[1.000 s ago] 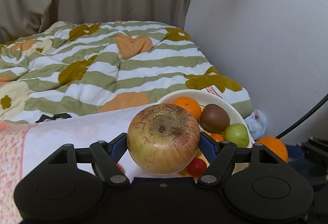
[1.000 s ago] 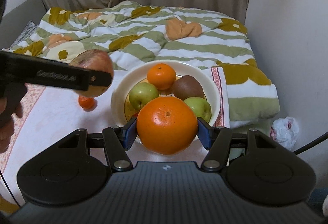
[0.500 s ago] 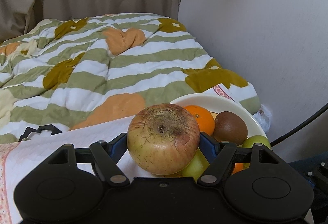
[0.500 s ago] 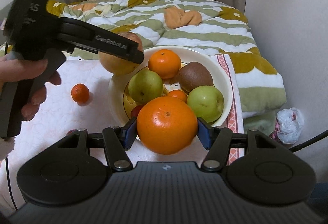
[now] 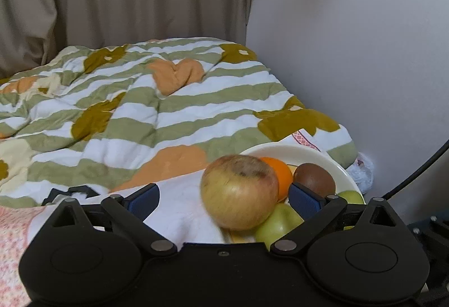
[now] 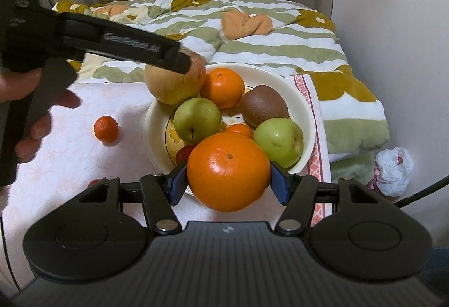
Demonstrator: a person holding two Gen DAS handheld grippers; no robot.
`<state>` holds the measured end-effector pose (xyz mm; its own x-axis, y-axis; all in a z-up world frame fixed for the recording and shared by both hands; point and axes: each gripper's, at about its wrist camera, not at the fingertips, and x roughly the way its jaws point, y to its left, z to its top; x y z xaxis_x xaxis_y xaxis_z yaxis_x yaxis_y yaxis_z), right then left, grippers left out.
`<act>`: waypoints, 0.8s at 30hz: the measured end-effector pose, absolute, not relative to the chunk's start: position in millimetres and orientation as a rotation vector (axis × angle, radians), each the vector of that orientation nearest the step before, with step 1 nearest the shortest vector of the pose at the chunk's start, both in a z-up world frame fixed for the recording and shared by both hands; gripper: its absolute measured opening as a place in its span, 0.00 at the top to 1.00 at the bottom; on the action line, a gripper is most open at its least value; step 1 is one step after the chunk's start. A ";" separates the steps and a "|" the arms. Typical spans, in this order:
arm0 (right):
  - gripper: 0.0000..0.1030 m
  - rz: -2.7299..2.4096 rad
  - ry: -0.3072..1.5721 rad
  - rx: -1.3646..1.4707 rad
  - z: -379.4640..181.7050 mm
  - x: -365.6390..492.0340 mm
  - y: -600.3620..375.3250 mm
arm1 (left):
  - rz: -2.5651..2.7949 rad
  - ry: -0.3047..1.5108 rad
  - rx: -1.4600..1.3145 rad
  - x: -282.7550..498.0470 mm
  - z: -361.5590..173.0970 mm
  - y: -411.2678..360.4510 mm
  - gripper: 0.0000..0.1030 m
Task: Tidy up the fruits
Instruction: 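Release the apple with the left tool while the right tool releases the orange into the bowl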
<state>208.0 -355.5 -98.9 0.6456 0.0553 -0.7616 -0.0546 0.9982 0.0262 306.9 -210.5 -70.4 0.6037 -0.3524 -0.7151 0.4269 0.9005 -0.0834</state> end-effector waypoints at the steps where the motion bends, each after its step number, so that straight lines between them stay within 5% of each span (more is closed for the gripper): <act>1: 0.26 0.064 0.865 -0.001 -98.6 208.3 -355.1 | -0.446 0.805 0.095 303.1 -68.4 -206.2 0.03; 24: 0.25 0.082 0.874 -0.058 -125.2 228.1 -345.9 | -0.274 0.799 0.007 224.1 -55.1 -143.3 0.03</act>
